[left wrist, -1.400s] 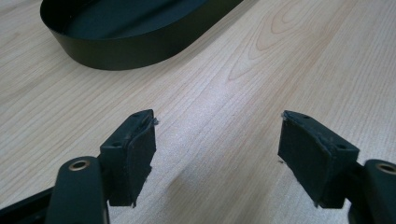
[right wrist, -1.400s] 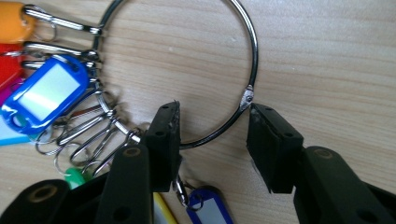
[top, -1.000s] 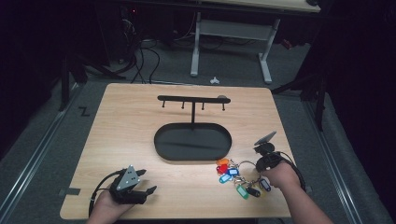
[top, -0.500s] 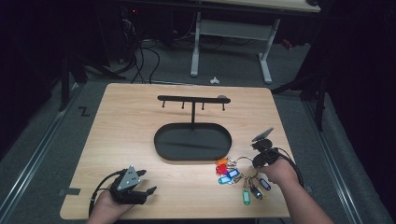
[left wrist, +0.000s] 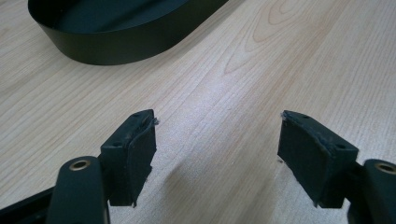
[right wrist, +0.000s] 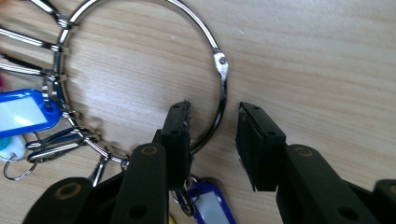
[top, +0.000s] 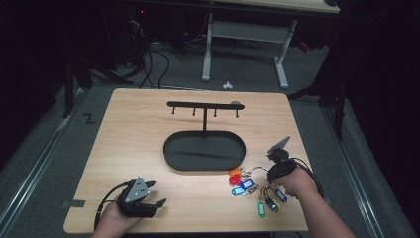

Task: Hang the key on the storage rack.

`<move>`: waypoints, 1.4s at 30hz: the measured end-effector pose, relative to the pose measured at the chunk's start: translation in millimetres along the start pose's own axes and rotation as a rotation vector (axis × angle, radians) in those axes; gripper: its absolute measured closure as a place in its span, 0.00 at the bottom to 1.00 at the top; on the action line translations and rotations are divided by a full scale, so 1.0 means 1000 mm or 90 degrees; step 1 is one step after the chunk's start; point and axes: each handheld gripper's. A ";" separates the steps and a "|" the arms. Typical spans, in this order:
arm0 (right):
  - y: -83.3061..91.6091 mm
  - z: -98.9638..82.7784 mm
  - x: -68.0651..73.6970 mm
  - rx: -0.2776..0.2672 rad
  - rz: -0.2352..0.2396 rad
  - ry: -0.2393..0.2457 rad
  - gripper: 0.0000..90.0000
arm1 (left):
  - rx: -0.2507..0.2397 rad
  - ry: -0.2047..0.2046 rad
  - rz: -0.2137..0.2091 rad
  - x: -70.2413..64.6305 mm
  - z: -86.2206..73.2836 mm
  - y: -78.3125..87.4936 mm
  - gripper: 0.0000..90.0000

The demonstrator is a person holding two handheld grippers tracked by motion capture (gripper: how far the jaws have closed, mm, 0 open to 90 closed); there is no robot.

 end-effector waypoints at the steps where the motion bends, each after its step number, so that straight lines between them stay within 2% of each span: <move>1: 0.000 -0.001 -0.001 0.000 0.000 -0.002 0.75 | 0.002 -0.001 -0.001 0.000 0.000 0.000 0.31; 4: 0.000 0.000 -0.001 0.004 -0.008 0.011 0.81 | 0.000 -0.001 -0.002 -0.001 0.000 -0.001 0.31; 10: 0.000 0.004 0.004 0.033 0.001 0.045 0.95 | 0.004 -0.006 -0.006 -0.002 0.000 -0.001 0.31; 14: 0.000 0.004 0.005 0.035 0.000 0.072 0.96 | 0.004 -0.006 -0.007 -0.002 0.000 -0.002 0.31; 22: 0.004 -0.002 0.006 -0.018 -0.007 0.116 0.96 | 0.001 0.000 -0.003 -0.001 -0.001 -0.001 0.32; 28: 0.030 -0.008 0.010 -0.064 0.003 0.127 0.97 | 0.005 -0.007 -0.005 -0.002 -0.001 -0.002 0.32; 32: 0.039 -0.009 0.014 -0.080 -0.005 0.145 0.97 | 0.006 -0.008 -0.005 -0.003 0.000 -0.002 0.32; 37: 0.048 -0.011 0.022 -0.093 -0.006 0.151 0.97 | 0.009 -0.010 -0.006 -0.003 -0.001 -0.002 0.32; 38: 0.050 -0.011 0.022 -0.097 -0.005 0.161 0.97 | 0.009 -0.010 -0.006 -0.003 -0.001 -0.002 0.32; 42: 0.063 -0.012 0.024 -0.112 -0.010 0.173 0.97 | 0.007 -0.010 -0.006 -0.003 -0.001 -0.002 0.32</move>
Point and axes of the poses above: each handheld gripper's, and its own axes: y roughly backward along the jaws, z roughly out of its top, x roughly to its left, and after that the axes turned 1 degree about -y, right-handed
